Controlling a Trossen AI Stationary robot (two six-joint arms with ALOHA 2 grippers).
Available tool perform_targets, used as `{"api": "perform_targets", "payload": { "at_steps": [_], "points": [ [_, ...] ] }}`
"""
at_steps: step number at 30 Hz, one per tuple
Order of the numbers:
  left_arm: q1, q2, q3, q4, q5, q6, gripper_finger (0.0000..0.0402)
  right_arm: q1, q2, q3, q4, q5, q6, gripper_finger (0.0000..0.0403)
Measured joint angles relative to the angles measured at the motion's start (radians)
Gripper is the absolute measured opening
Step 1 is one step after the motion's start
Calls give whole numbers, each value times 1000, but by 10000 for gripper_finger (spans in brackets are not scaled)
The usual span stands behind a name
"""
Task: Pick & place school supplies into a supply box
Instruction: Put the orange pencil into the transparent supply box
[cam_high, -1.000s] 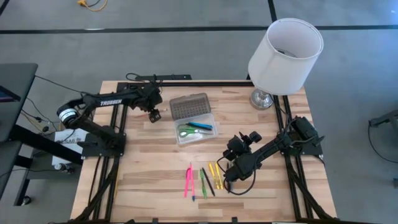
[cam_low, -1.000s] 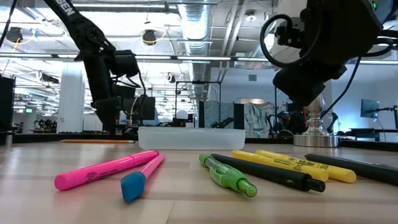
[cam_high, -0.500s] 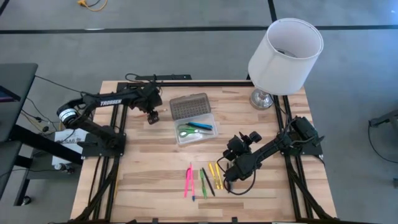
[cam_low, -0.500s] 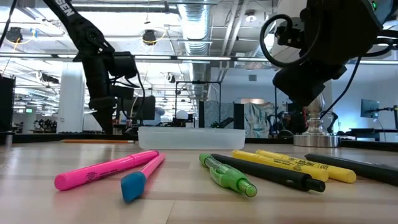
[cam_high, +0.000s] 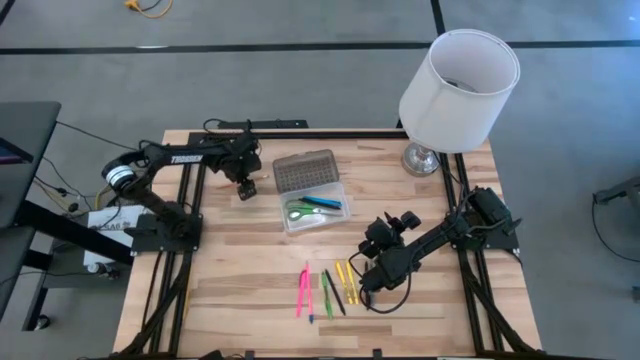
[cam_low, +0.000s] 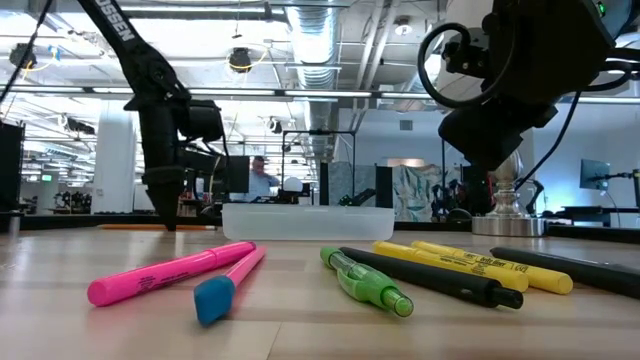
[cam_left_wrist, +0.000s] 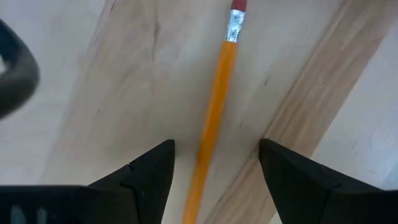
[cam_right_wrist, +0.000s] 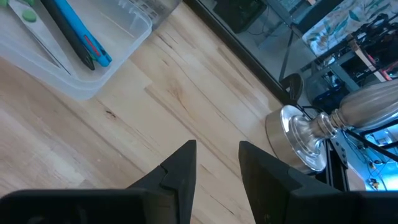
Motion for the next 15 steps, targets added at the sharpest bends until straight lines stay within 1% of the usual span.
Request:
{"api": "perform_targets", "payload": {
  "at_steps": [5,9,15],
  "points": [
    [6,8,2,2,11,-1,217,-1,0,0,0,0,-1,116],
    [4,-3,10,-40,10,-35,208,-6,0,0,0,0,-1,116],
    [-25,-3,12,-67,-9,-48,175,-8,0,0,0,0,-1,116]
  ]
}}
